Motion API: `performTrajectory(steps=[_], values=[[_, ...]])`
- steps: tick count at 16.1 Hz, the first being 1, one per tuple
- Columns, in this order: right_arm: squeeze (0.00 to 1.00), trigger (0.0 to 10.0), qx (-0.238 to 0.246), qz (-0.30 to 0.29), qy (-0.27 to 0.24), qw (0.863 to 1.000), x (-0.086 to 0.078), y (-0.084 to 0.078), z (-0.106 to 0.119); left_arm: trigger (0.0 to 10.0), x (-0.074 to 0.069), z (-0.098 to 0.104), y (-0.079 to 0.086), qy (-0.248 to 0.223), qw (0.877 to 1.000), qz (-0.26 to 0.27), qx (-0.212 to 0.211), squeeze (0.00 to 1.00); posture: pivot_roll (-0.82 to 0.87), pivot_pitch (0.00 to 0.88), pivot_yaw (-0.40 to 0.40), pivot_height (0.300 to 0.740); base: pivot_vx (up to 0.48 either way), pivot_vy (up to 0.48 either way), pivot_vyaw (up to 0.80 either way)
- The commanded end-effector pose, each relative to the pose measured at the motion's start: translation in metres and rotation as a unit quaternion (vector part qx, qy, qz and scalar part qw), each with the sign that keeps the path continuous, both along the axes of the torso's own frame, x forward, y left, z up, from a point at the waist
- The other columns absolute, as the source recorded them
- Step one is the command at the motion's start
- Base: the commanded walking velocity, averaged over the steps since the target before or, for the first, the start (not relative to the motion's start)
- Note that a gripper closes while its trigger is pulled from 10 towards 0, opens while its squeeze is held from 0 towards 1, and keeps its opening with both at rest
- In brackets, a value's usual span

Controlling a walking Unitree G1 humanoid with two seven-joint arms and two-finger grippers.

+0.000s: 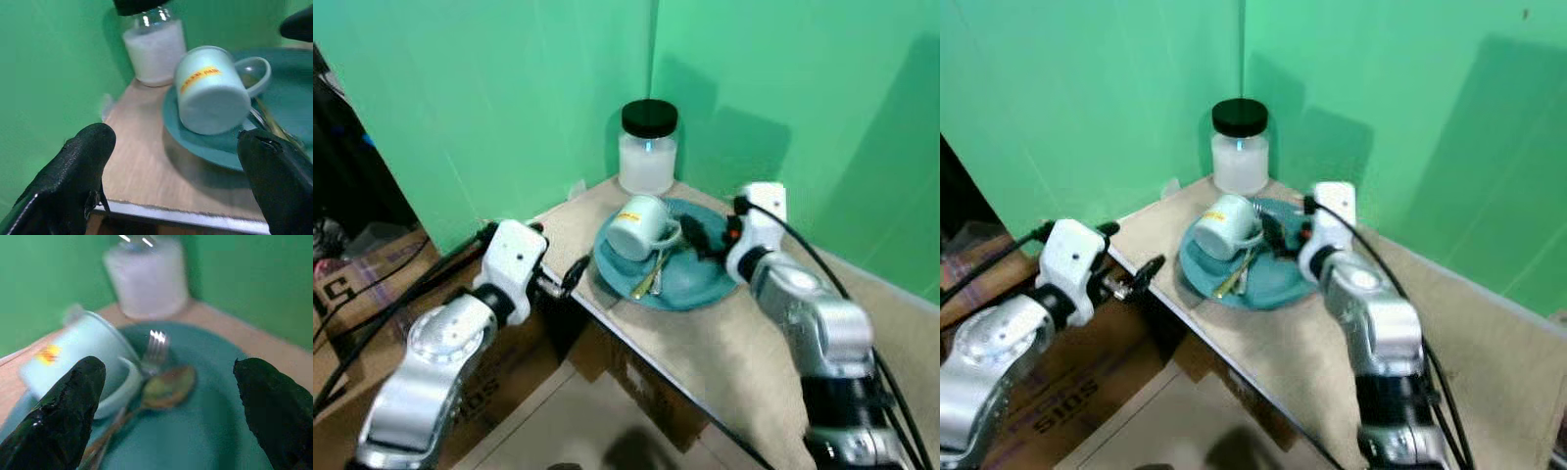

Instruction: Setting the table

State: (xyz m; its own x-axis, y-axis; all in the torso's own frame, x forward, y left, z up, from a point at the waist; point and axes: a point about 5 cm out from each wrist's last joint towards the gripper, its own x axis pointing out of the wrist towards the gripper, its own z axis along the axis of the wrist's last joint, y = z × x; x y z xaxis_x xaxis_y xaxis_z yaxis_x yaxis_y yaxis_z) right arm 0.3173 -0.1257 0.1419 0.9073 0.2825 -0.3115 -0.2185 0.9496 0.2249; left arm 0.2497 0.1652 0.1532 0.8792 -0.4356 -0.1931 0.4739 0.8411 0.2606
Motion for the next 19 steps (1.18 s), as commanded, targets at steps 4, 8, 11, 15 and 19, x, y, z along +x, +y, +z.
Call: performTrajectory(steps=[4,8,11,15,19], values=[[0.00,10.0,0.073,-0.014,0.056,0.996,0.019,0.010,0.004,10.0,-0.010,-0.001,-0.002,0.018,0.998,-0.063,-0.012,0.07,0.13,0.000,0.005,0.740,0.000,0.000,0.00],[1.00,10.0,0.169,-0.037,0.122,0.977,0.034,0.021,0.000,10.0,-0.022,-0.016,-0.010,0.091,0.982,-0.160,-0.043,0.06,0.14,0.000,-0.012,0.740,0.000,0.000,0.00],[0.58,10.0,0.190,-0.046,0.164,0.967,0.039,0.028,-0.006,10.0,-0.017,-0.022,-0.023,0.098,0.978,-0.180,-0.048,0.05,0.13,0.000,-0.021,0.740,0.000,0.000,0.00],[0.00,6.6,0.221,-0.052,0.217,0.950,0.042,0.034,-0.010,10.0,-0.015,-0.021,-0.024,0.096,0.977,-0.185,-0.044,0.06,0.13,0.000,-0.019,0.740,0.000,0.000,0.00],[0.00,0.0,0.259,-0.046,0.244,0.933,0.043,0.031,-0.008,10.0,-0.013,-0.020,-0.024,0.087,0.977,-0.190,-0.035,0.06,0.12,0.000,-0.018,0.740,0.000,0.000,0.00]])
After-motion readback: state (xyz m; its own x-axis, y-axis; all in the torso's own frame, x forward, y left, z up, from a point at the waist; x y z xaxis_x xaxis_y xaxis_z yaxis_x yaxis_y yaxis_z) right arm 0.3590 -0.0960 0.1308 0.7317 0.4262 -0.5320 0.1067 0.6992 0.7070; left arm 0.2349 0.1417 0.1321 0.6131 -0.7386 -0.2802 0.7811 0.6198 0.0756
